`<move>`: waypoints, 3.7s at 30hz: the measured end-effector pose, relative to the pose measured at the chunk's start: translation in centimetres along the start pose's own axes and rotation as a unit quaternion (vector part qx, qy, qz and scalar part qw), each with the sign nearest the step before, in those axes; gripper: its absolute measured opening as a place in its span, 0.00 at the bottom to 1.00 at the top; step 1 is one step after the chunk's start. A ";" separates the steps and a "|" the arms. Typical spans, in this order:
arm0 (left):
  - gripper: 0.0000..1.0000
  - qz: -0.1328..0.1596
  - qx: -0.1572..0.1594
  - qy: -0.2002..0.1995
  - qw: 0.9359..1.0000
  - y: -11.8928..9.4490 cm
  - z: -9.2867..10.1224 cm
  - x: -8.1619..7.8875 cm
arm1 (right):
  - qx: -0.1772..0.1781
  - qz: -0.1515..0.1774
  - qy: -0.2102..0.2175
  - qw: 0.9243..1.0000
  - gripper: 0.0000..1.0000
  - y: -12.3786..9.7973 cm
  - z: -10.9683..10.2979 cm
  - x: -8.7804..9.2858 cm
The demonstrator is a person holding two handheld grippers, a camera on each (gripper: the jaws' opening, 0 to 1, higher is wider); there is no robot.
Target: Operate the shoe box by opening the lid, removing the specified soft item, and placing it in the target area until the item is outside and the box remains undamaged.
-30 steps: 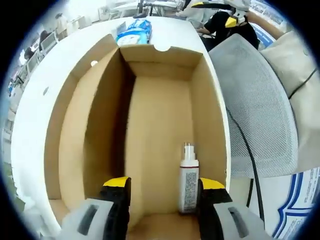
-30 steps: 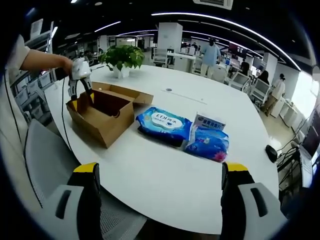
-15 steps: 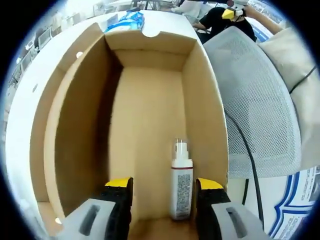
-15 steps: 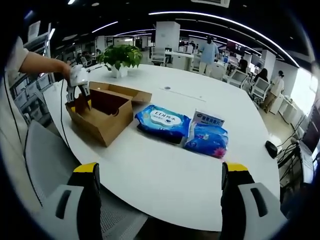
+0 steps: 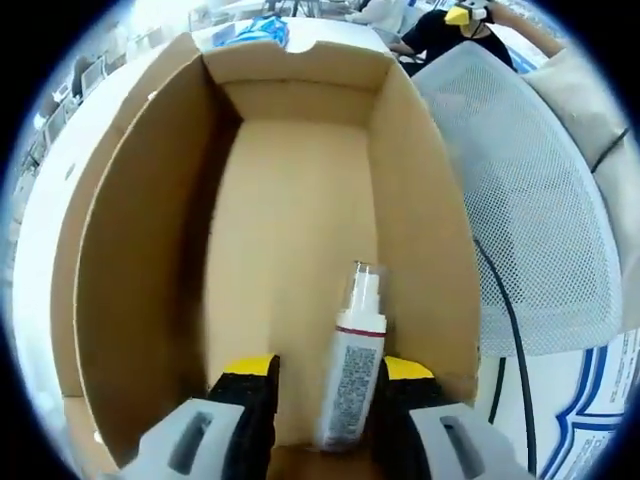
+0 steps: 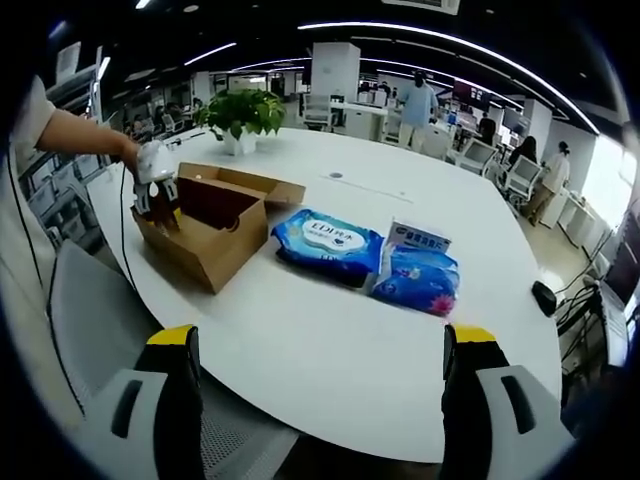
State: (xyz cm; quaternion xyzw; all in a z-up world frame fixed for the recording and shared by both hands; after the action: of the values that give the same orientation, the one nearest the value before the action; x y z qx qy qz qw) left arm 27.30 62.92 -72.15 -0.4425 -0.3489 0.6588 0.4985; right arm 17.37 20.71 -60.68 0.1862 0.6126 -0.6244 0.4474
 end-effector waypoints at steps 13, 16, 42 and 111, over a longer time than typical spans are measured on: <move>0.22 0.029 -0.045 -0.073 0.996 0.0 -1.0 -0.2 | -0.004 0.011 -0.001 1.000 0.96 0.7 -0.2 -0.5; 0.20 0.040 -0.058 -0.104 0.992 0.0 -1.1 -0.3 | -0.006 0.024 0.003 1.000 0.94 0.7 -0.2 -0.6; 0.19 0.114 -0.117 -0.152 0.975 -3.3 -0.1 -2.9 | -0.020 0.059 -0.004 0.998 0.84 1.1 0.7 -2.0; 0.19 0.316 -0.113 0.048 0.941 -8.6 10.6 -18.5 | -0.320 0.160 -0.270 0.894 0.46 1.3 -9.3 -13.4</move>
State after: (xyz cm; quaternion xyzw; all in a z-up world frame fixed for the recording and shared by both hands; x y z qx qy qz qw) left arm 22.48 47.13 -56.22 -0.6148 -0.2384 0.7166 0.2273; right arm 22.57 33.96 -52.63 -0.0469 0.5971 -0.3405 0.7248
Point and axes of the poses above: the point that each gripper's makers call its tool centre point, and the gripper's own axes: y roughly forward along the fingers, z roughly to its right, x roughly out of its underside, the point moved 6 cm from there along -y, roughly backward along the fingers, and after that the axes turned 12 degrees about x, right-handed, at the moved point
